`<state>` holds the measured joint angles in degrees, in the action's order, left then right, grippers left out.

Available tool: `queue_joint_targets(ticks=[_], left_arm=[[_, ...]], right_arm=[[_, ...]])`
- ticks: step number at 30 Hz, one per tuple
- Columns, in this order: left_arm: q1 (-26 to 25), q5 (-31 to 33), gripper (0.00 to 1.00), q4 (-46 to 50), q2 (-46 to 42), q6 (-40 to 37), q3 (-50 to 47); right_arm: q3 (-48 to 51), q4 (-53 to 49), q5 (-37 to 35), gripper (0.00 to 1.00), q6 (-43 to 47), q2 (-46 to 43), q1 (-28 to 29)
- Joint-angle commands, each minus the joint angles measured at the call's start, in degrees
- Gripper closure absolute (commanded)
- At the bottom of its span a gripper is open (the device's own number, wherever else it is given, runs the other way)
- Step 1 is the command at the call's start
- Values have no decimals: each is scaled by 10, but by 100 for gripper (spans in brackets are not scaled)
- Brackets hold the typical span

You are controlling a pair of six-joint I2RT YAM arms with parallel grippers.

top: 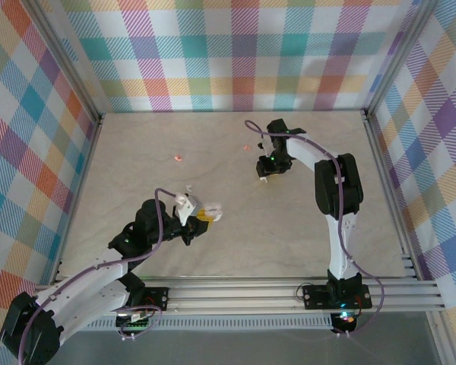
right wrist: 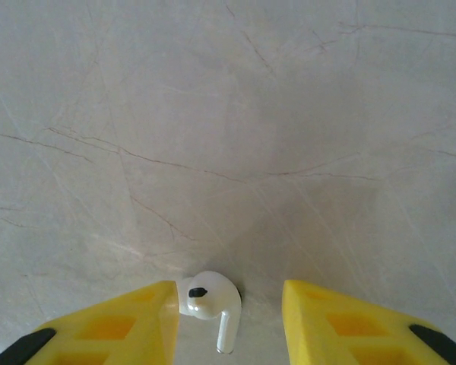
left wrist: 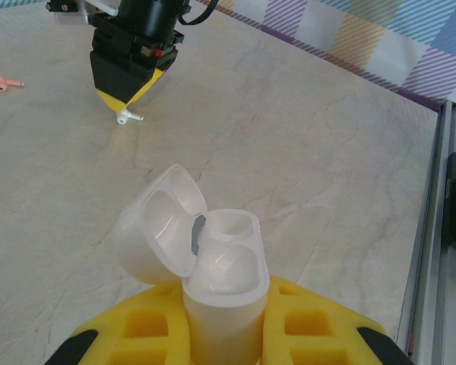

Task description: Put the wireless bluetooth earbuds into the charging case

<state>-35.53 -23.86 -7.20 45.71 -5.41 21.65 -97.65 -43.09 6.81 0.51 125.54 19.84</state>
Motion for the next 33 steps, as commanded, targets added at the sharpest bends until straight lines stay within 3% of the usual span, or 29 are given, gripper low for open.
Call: queue_joint_targets(ticks=[1,15,24,29,33], left_arm=[[-4,2,100,3,3,-4,27],[-4,8,100,6,-17,6,25],[-4,10,100,-64,12,42,19],[-4,13,100,-86,40,54,33],[-4,14,100,-57,40,45,40]], right_arm=[[17,9,23,61,-2,-21,1],[26,-2,22,60,36,-64,2],[6,-25,41,57,89,-42,6],[-26,-32,35,63,103,-20,15],[-58,-38,5,60,115,6,26]])
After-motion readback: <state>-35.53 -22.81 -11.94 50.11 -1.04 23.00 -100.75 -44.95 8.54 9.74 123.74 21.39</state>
